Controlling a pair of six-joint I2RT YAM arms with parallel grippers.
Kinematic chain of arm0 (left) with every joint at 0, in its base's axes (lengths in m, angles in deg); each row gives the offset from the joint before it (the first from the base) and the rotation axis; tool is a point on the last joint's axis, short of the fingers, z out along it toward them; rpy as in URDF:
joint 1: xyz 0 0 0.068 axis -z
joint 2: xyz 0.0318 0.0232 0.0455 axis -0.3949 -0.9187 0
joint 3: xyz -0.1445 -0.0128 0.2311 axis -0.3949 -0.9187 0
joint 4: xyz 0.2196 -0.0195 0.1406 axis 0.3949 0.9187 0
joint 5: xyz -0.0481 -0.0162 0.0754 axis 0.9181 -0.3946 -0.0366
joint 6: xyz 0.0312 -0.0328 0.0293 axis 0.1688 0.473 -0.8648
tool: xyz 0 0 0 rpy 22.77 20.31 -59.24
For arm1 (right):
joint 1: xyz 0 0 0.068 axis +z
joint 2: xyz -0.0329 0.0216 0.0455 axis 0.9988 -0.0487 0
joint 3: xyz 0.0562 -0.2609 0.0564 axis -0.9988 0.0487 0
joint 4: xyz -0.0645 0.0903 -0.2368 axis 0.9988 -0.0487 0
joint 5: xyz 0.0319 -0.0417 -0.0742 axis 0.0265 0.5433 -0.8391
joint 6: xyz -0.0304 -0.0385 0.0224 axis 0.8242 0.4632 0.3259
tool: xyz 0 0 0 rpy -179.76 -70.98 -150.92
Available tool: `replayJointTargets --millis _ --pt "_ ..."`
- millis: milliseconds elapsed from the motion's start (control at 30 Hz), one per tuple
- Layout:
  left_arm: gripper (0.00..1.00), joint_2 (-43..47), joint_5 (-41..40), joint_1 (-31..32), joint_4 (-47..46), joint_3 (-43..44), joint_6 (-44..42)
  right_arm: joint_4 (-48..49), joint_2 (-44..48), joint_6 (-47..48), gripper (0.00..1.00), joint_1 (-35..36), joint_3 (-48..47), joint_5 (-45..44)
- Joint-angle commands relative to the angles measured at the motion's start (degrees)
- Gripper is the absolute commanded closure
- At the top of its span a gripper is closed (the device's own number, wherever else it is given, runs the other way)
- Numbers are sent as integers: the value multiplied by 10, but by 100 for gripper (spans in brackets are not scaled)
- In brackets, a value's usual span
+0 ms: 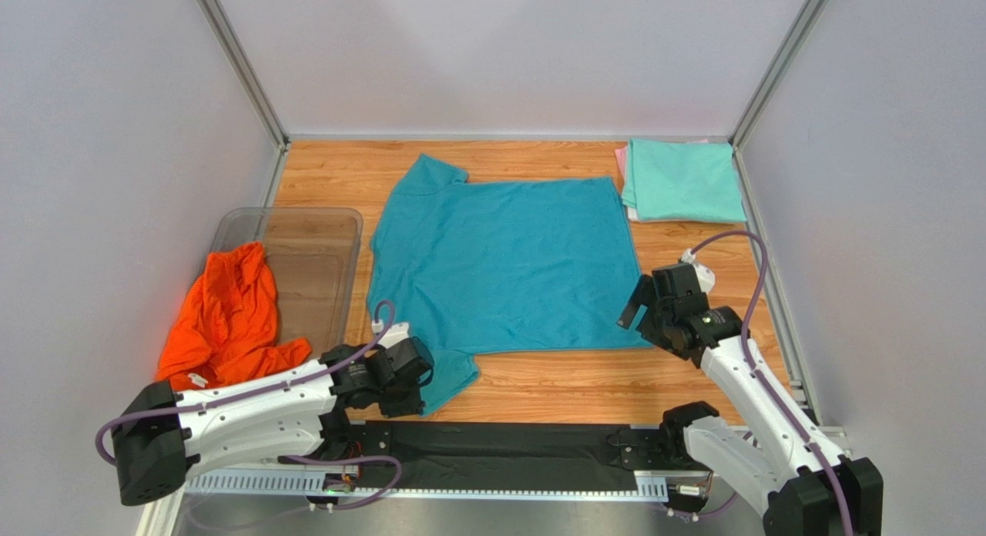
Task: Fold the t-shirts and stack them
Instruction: Flatten the tshirt out
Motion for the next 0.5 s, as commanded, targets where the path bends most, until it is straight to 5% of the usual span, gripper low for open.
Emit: replayJointTargets --millis 0,267,467 --pt "100 17 12 1 21 8 -6 -1 -7 -50 19 -2 19 -10" --pt "100 35 5 1 39 22 -12 33 -35 -66 46 -2 43 -42" --pt "100 39 -5 1 38 23 -19 48 -48 -70 55 -2 58 -36"
